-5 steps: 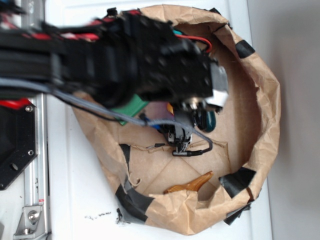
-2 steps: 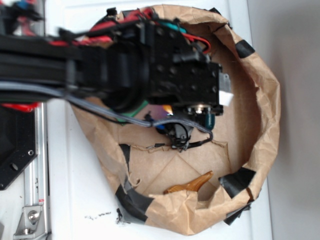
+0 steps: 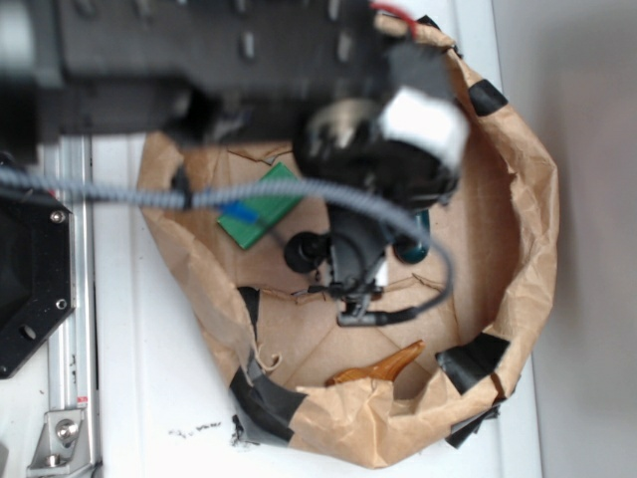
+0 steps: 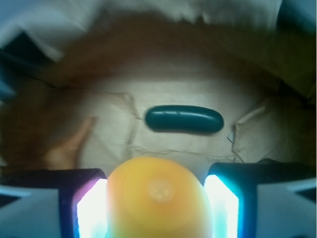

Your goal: Grab the yellow duck.

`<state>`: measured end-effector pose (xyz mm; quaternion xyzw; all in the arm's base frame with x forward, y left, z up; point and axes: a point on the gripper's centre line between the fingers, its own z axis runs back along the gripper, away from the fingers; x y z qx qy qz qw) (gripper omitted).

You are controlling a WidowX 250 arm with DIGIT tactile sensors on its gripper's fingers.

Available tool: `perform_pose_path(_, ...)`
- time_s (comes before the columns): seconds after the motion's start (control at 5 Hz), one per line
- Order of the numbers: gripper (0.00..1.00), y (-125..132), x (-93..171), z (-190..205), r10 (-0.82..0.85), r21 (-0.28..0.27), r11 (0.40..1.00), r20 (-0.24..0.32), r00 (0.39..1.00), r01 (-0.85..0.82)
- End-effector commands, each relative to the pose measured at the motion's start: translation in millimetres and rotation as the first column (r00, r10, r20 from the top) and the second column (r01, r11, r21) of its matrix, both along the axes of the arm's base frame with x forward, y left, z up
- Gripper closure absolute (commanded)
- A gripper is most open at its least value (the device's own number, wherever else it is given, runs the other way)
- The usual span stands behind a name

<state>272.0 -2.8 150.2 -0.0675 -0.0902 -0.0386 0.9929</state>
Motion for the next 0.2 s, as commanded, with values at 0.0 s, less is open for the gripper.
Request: perform_pose_path(0.0, 1.0, 12.8, -3.3, 21.3, 0.096, 0.066, 0.993, 0.052, 0.994, -0.1)
